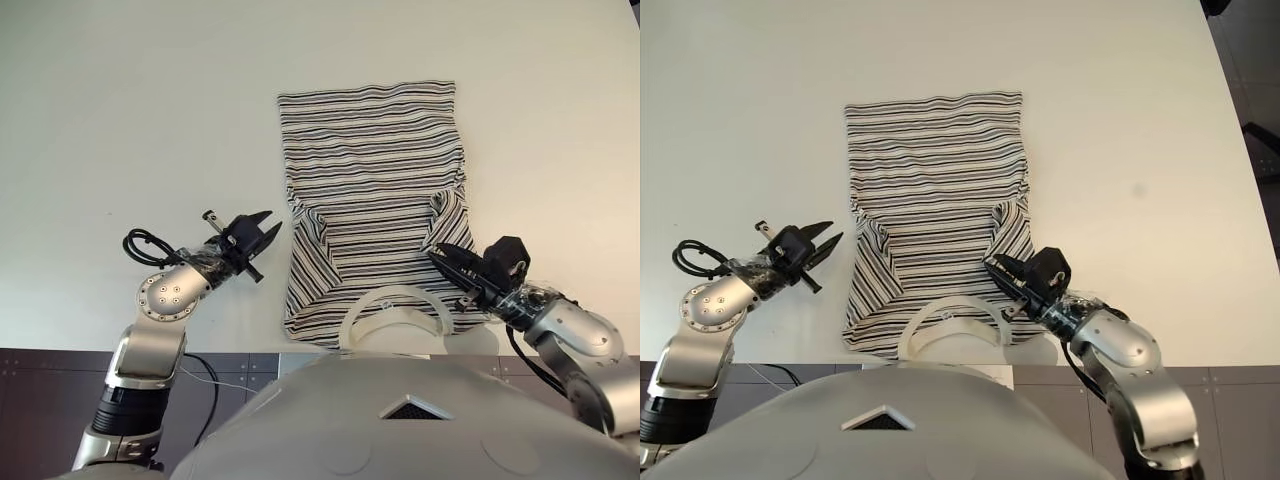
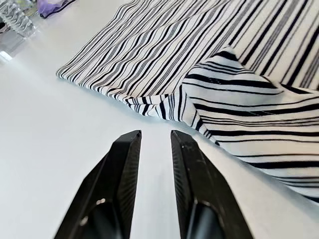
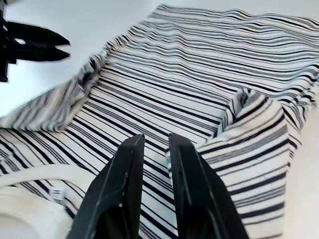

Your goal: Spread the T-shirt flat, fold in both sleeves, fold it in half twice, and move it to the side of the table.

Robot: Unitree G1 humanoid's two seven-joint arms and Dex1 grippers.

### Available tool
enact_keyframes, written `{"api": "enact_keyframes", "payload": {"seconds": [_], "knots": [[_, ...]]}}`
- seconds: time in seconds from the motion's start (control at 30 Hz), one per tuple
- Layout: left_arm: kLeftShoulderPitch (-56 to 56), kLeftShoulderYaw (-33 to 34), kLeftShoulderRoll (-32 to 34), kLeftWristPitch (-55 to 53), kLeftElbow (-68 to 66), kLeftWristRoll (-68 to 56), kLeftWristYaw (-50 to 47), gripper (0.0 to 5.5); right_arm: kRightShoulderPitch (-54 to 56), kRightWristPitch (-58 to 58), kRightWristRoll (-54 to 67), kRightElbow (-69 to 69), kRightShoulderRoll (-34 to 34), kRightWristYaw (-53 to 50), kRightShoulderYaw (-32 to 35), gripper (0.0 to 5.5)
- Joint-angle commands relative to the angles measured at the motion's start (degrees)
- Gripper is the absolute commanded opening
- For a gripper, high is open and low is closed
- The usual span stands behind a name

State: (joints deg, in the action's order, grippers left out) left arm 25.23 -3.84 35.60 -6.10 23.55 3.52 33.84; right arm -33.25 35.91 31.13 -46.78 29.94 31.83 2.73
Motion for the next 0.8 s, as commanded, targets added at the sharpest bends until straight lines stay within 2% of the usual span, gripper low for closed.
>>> {"api": "enact_keyframes", "payload": {"seconds": [0.03,0.23,0.43,0.57,0.63,0.8], "knots": [[4.45,-0.03,4.36,3.01,5.14,3.04,2.35,1.1,7.47,3.61,5.79,5.22,2.76,-0.38,8.79,0.88],[8.57,-2.25,6.71,6.17,8.45,6.92,3.71,1.1,-2.24,-6.21,-7.76,11.27,7.91,4.88,0.1,0.88],[10.82,-3.13,7.31,9.67,8.38,11.04,2.69,1.1,-4.11,-22.04,-20.62,21.03,10.91,7.64,-3.5,0.88],[14.97,2.12,9.39,15.61,8.3,9.89,2.89,1.1,-0.76,-22.48,-12.71,17.68,9.37,9.66,2.11,0.88],[17.66,5.13,12.44,24.14,5.67,10.62,2.95,1.1,1.78,-19.11,-5.7,14.66,8.8,9.64,6.08,0.88],[23.54,5.0,16.09,42.46,-0.24,17.31,1.05,1.1,9.15,-9.65,6.88,12.52,9.35,6.79,13.01,0.88]]}}
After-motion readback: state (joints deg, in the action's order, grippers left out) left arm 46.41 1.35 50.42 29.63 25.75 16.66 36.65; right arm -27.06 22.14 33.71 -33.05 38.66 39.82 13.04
